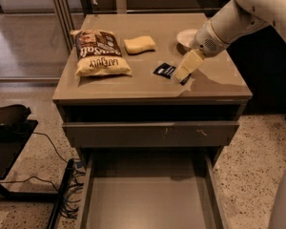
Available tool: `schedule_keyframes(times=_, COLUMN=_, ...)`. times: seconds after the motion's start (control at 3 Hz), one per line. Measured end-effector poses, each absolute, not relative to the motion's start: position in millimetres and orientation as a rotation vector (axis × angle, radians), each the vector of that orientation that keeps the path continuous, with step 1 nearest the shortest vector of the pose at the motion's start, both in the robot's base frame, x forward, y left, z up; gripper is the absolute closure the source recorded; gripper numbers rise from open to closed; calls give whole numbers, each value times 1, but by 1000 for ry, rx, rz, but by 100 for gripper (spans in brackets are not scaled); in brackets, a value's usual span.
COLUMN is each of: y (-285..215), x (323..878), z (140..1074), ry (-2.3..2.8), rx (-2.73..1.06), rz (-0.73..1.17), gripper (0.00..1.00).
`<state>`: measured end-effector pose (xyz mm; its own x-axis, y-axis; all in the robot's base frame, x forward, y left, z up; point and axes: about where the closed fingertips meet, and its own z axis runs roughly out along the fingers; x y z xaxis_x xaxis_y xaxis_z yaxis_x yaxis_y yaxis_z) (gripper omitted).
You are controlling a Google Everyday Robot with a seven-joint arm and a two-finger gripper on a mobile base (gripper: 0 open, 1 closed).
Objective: Place rxbar blueberry into middle drawer
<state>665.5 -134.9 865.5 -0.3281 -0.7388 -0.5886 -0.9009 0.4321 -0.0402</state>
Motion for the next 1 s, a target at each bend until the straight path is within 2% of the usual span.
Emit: schedule_keyframes(times=1.0, y=-129, x=676, z=808, ry=2250, rx=-1376, rz=372, gripper=0)
